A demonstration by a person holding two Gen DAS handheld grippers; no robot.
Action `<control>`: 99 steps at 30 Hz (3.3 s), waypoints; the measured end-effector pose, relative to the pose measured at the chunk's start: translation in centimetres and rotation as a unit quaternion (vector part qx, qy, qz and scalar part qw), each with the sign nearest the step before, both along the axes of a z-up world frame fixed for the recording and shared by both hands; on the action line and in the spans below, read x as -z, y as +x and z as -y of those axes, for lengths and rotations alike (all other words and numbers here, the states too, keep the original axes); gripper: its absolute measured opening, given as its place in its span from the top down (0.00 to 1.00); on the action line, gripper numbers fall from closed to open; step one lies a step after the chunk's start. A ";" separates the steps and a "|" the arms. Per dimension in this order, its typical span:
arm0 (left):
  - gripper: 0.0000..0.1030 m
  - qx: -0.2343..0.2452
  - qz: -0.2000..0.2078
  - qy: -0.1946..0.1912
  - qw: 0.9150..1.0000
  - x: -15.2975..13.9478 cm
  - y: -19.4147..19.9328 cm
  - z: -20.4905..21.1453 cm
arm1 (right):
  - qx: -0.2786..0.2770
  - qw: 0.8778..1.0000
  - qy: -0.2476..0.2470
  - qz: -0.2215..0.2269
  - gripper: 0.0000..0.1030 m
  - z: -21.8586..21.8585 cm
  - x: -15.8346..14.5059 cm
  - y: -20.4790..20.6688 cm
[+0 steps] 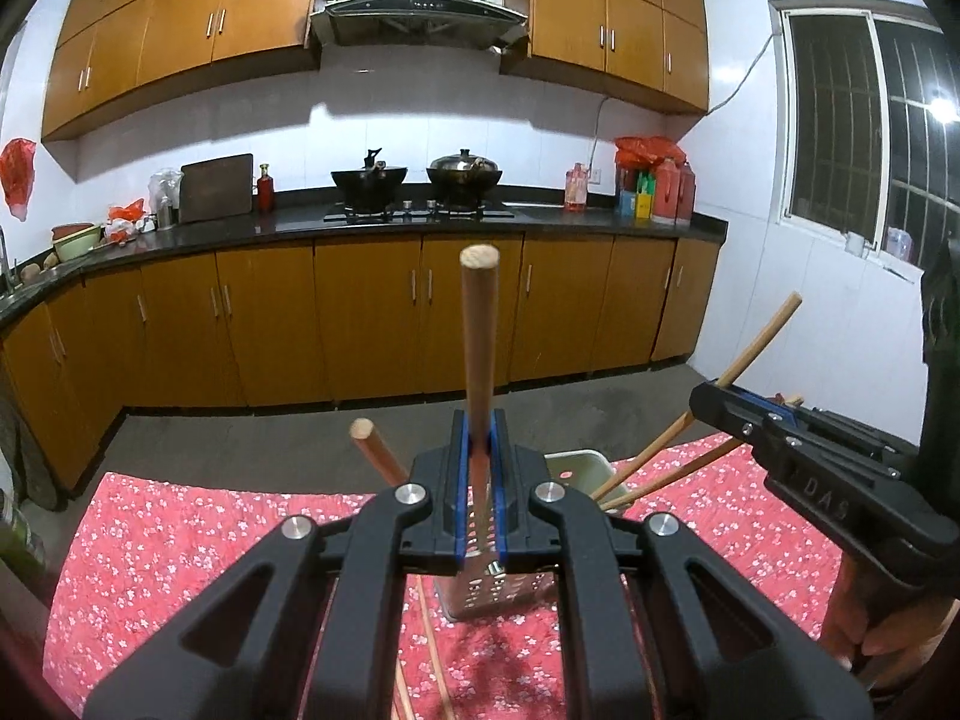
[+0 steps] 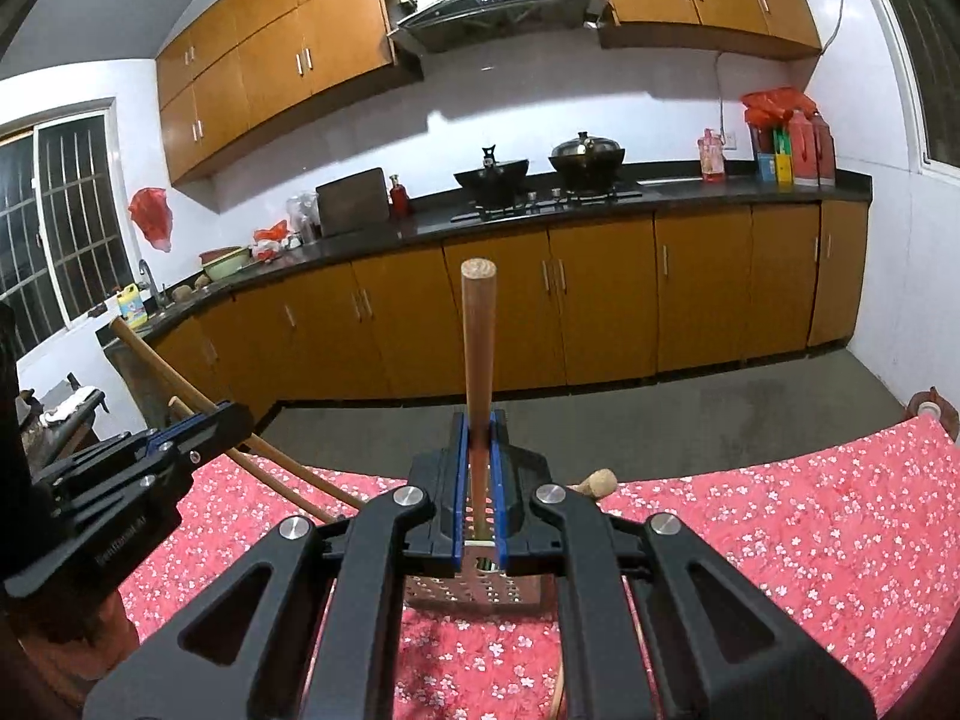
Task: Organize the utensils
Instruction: 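Open the right tool to drop its chopstick in the holder while the left tool releases too, then lower the right tool toward a chopstick on the cloth while the left tool lowers too, then close the right tool on a chopstick while the left tool closes on another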
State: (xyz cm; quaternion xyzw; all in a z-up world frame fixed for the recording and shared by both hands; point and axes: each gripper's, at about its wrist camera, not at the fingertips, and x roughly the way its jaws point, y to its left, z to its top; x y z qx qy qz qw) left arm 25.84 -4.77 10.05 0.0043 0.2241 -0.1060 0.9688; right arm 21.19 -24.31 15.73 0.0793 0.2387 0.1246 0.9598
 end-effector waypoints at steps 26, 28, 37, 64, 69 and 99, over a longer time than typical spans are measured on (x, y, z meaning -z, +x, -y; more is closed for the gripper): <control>0.76 -0.037 0.058 0.022 0.997 -2.9 -5.3 -1.0 | 0.036 0.997 -0.008 0.070 0.78 2.2 -4.1 -4.8; 0.75 -0.042 0.066 0.026 0.997 -3.3 -6.3 -1.2 | 0.044 0.996 -0.008 0.073 0.78 2.9 -4.1 -5.4; 0.72 -0.062 0.079 0.048 0.994 -3.4 -9.9 -3.0 | 0.099 0.994 -0.024 0.030 0.78 6.9 -0.6 -6.7; 0.72 -0.118 -0.115 0.069 0.984 12.5 -7.9 -8.8 | 0.061 0.979 -0.015 -0.192 0.78 5.7 15.6 -6.3; 0.72 -0.114 -0.136 0.055 0.983 14.0 -7.8 -8.9 | 0.051 0.978 -0.014 -0.203 0.78 5.1 16.4 -6.3; 0.77 -0.050 -0.207 0.028 0.977 19.0 -6.9 -5.6 | 0.088 0.968 -0.067 -0.223 0.92 6.5 19.2 -6.1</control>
